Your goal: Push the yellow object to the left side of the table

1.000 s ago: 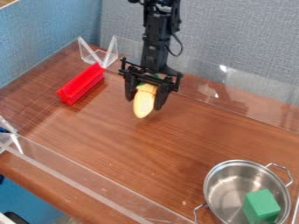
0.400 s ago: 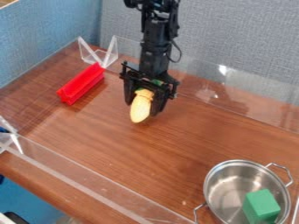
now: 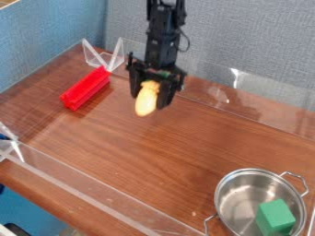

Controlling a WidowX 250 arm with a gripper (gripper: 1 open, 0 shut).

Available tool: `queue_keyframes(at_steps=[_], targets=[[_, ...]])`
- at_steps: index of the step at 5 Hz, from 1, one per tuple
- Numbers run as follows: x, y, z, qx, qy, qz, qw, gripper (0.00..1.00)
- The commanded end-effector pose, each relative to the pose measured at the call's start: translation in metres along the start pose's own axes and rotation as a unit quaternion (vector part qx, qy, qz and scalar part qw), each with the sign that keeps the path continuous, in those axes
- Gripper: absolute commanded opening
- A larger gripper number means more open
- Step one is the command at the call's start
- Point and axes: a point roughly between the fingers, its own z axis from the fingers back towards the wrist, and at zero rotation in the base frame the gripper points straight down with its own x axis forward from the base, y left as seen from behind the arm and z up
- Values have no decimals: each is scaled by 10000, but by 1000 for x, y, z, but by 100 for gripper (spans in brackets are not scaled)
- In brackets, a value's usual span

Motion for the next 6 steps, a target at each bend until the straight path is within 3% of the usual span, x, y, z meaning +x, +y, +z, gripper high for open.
queue_keyframes(at_steps=[1,2,4,6], targets=[[-12,4,54,114,-729,34,9973,0],[-32,7,74,126,-928,160,9955,0],[-39,24,66,156,-651,-158,9976,0],[-37,42,47,72,-352,197,9992,0]])
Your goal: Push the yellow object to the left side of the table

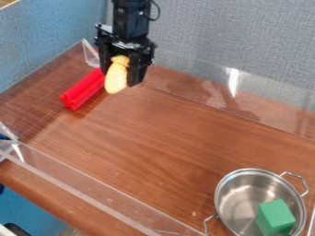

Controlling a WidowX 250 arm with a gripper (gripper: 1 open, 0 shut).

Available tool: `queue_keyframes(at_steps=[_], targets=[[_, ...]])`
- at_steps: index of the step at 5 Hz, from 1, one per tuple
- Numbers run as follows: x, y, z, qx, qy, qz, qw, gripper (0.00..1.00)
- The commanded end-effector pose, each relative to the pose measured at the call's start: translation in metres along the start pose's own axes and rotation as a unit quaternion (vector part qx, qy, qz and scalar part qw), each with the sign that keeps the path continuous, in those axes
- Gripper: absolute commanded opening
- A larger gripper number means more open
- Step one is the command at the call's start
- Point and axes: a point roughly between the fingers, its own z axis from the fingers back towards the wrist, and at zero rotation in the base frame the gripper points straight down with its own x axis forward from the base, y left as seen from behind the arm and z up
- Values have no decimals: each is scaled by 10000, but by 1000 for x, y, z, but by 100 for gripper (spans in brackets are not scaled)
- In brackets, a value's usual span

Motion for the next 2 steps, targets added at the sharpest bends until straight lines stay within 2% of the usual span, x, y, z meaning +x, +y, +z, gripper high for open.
queue_keyframes(at_steps=[1,2], targets=[[0,14,10,54,-180,263,9995,0],[-4,8,-2,0,-50,491,9988,0]])
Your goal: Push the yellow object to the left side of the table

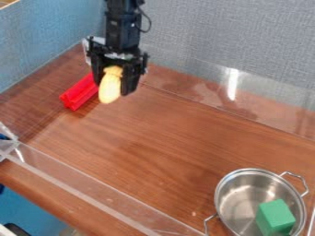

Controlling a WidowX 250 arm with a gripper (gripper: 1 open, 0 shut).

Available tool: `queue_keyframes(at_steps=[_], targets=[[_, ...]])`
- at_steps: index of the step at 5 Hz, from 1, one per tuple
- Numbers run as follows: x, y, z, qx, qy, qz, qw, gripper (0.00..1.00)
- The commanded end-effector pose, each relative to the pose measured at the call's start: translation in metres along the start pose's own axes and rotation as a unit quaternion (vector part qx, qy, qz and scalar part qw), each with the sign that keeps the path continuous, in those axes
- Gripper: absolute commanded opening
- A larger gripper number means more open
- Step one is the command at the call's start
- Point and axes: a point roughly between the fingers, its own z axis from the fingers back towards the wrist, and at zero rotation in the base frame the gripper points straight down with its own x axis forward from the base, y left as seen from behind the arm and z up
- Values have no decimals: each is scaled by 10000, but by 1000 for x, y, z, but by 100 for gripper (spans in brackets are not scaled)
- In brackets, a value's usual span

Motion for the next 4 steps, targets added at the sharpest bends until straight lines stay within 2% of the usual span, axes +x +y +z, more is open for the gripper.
queue_keyframes(at_steps=[1,3,4], targets=[[-3,-5,-3,20,-86,253,9996,0],[-13,-7,-26,111,77,-107,9999,0],[-13,5,-31,48,155,49,9999,0]])
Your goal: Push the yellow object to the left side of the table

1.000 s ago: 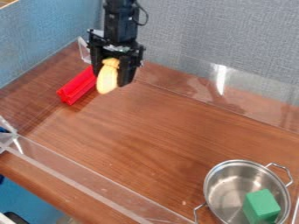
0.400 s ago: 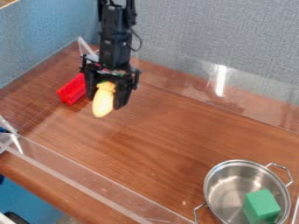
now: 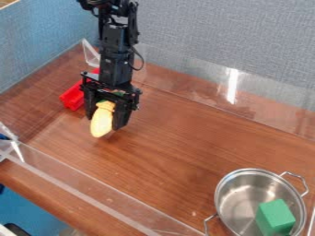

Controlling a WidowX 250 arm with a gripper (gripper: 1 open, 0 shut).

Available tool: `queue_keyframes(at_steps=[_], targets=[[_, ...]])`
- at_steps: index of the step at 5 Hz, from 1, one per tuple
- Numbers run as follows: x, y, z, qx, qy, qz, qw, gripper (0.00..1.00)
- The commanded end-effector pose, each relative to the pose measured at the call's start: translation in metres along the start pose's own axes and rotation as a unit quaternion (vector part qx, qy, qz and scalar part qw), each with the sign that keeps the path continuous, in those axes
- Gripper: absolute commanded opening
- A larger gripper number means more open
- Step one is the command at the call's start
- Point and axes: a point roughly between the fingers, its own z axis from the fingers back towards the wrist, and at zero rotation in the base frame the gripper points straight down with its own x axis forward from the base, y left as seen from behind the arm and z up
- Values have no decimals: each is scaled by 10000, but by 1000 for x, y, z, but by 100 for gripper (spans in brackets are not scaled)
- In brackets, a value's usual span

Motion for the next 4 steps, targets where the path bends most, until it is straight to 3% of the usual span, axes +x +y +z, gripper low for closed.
queue_keyframes(at_steps=[1,3,4], targets=[[9,-4,14,27,-269,136,9995,100],[-7,13,18,-117,-508,403,9978,100],[-10,19,37,-115,-713,284,9970,100]])
